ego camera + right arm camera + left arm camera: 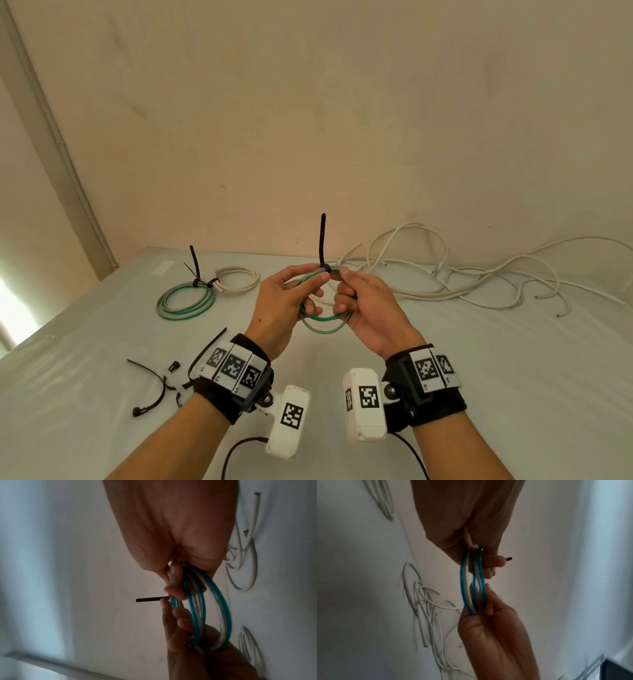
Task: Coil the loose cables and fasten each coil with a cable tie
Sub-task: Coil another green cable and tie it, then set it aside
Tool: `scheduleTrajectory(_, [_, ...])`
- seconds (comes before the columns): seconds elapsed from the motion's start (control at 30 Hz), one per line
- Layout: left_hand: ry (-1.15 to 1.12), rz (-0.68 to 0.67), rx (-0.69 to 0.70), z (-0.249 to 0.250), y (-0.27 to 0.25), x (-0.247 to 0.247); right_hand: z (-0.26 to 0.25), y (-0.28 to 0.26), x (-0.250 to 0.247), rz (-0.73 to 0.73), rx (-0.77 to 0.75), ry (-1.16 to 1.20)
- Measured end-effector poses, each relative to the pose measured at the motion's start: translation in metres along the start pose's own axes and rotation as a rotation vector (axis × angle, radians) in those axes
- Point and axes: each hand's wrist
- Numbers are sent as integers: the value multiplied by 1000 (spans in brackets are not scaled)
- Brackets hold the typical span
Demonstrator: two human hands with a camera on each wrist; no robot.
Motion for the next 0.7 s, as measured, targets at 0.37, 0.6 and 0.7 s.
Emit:
scheduleTrajectory(0.37, [99,-93,-237,24,5,-45,21,7,7,53,76,-20])
scheduleTrajectory(0.6, [514,127,-137,35,29,-90,39,24,37,-20,58,-577])
scheduleTrajectory(0.7, [708,147,-201,33,34,-111,52,35,53,-20,79,-571])
Point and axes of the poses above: each hand's wrist, its own y-axis towards the middle knuckle, its own x-axis out of the palm, z = x × y, and after that the axes turned 2 degrees about z, right-handed
